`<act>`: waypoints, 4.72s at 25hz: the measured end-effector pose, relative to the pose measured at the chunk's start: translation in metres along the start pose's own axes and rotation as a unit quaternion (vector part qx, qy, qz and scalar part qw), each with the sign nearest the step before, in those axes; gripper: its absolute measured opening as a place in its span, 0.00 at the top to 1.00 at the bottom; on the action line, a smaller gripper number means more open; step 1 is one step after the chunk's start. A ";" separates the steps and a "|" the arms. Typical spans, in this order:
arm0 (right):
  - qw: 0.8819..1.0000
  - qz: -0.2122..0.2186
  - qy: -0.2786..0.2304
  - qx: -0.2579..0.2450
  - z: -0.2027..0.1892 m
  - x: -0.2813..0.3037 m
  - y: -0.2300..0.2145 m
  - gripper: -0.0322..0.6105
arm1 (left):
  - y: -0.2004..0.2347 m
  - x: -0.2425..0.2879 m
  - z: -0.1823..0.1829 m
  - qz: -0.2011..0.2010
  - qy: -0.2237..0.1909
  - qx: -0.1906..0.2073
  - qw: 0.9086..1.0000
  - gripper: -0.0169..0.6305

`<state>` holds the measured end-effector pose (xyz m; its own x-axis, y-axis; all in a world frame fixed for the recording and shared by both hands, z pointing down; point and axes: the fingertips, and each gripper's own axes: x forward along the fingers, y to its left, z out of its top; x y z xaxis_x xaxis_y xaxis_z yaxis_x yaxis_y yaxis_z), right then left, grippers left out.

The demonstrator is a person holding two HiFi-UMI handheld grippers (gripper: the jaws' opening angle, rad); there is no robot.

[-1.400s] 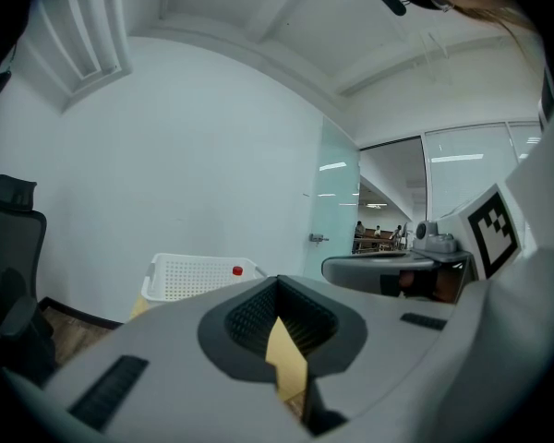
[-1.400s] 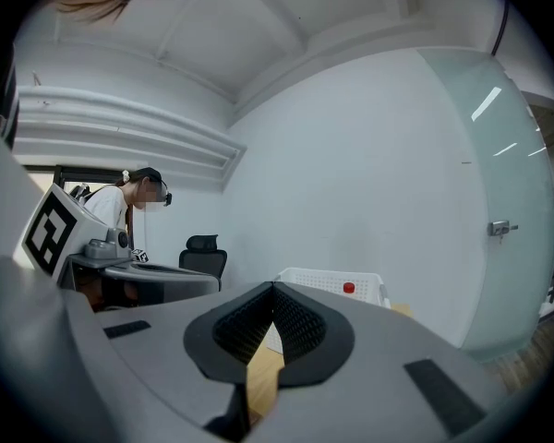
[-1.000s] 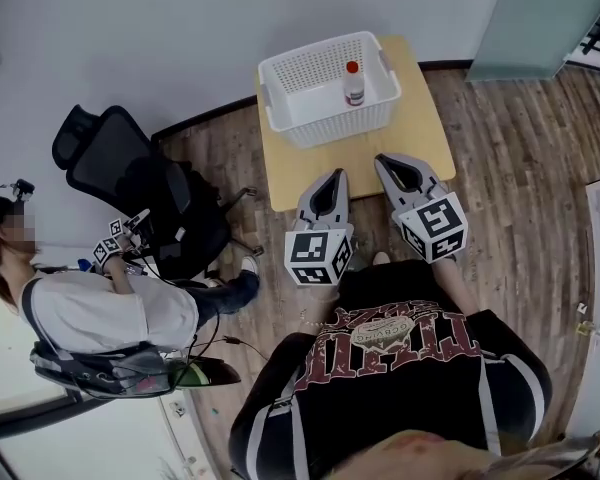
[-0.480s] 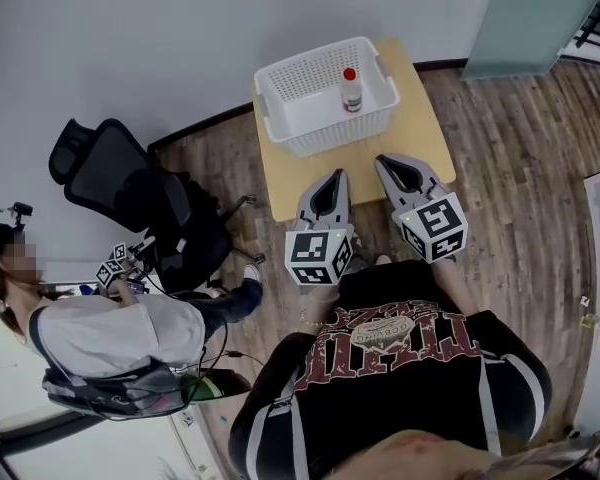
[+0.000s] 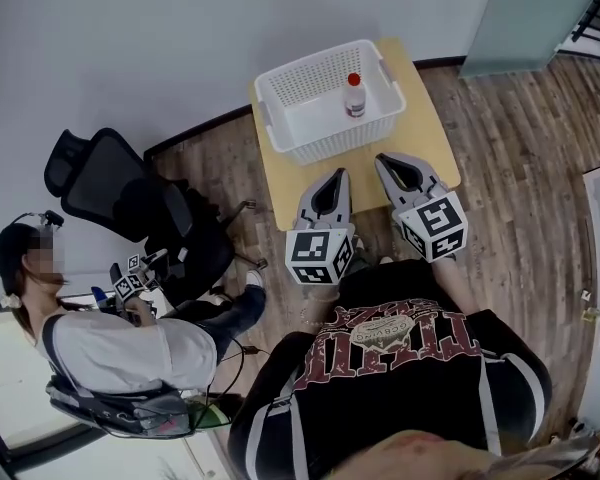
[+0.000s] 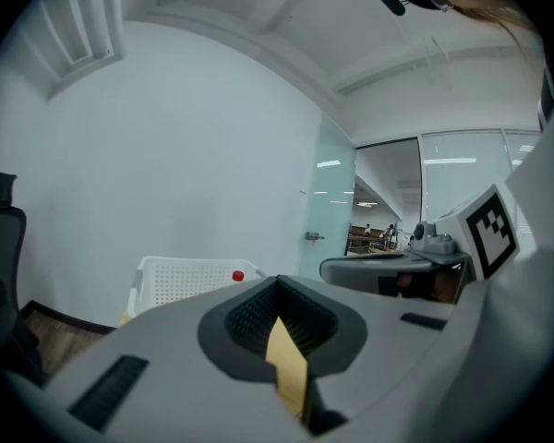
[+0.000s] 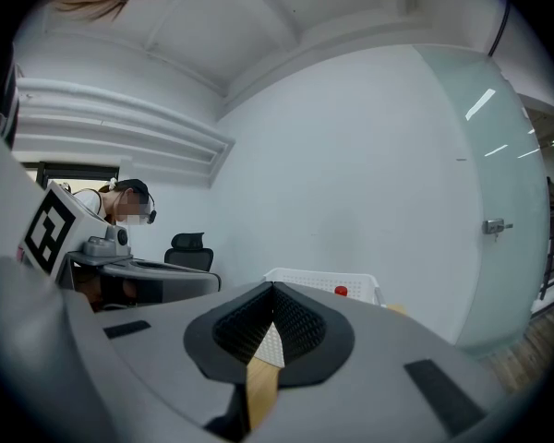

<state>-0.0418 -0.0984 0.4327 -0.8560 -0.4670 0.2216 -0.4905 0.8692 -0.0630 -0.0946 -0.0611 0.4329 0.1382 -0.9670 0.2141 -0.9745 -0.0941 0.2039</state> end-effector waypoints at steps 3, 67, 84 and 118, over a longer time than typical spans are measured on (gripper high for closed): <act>1.000 -0.002 0.002 -0.001 0.000 0.004 -0.001 0.92 | 0.002 0.004 0.001 -0.005 0.001 0.001 1.000 0.92; 0.999 0.015 0.031 0.006 0.009 0.121 -0.060 0.92 | 0.077 0.108 0.018 0.001 0.028 -0.010 1.000 0.92; 0.997 0.009 0.073 0.002 -0.028 0.140 -0.095 0.92 | 0.073 0.115 0.013 0.020 0.026 -0.009 0.999 0.92; 0.986 -0.012 0.162 -0.025 -0.060 0.195 -0.139 0.92 | 0.093 0.093 0.015 0.069 0.010 -0.034 0.997 0.92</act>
<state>-0.1304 -0.3004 0.5433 -0.7427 -0.4184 0.5228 -0.4949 0.8689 -0.0078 -0.1751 -0.1634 0.4580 0.0086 -0.9644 0.2642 -0.9701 0.0560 0.2361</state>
